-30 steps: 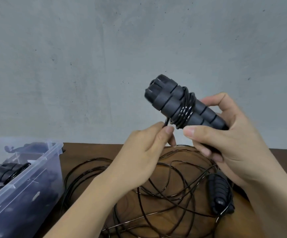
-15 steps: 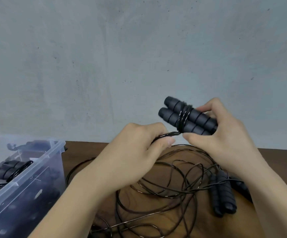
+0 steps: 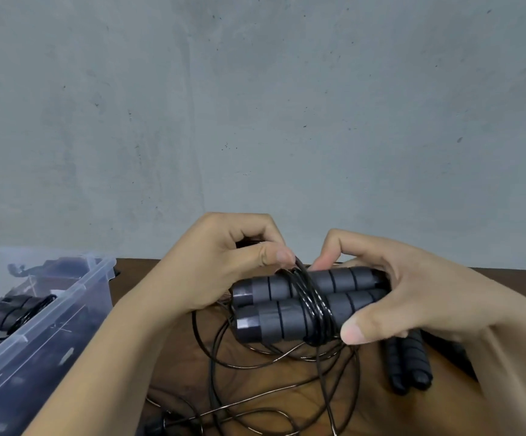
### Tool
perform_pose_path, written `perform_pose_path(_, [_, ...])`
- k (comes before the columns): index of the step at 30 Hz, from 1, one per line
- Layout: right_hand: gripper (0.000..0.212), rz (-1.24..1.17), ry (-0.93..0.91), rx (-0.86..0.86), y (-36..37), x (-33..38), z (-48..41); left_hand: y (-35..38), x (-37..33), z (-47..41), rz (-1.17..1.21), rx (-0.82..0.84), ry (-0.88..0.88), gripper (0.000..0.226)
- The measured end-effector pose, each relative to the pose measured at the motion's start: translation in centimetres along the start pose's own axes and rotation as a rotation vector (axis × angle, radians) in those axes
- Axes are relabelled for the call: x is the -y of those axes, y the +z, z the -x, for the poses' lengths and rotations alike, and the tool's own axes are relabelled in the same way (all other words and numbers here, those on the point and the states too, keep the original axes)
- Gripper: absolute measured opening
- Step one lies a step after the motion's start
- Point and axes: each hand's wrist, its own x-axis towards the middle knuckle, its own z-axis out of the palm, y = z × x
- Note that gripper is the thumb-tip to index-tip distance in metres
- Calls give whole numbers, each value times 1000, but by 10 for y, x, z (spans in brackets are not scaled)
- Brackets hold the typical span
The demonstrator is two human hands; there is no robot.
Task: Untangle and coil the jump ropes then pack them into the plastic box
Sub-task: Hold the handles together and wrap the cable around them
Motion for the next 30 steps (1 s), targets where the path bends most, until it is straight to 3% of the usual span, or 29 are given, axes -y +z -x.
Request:
perform_pose_path(6, [53,-448,-211,210,-3,-7,-2,13,23,-4,-86,2,-67,30])
perform_pose_path(8, [48,-490,-268,169,0,-5,-3,20,32,0,-210,-31,-98,40])
perform_pose_path(11, [47,-508,-304,21,4,-3,-5,33,15,0,-277,-52,-92,33])
perform_pose_path(15, [42,-374,-281,-280,15,2,-6,47,-1,0,-214,9,-170,43])
perform_pose_path(18, [48,-245,-259,-410,19,5,-7,53,1,-2,-208,91,-199,31])
perform_pose_path(24, [49,9,-267,-795,22,7,-14,60,-5,-3,-359,76,-67,17])
perform_pose_path(30, [49,199,-252,-890,20,-4,-22,42,-6,-2,-448,66,-59,25])
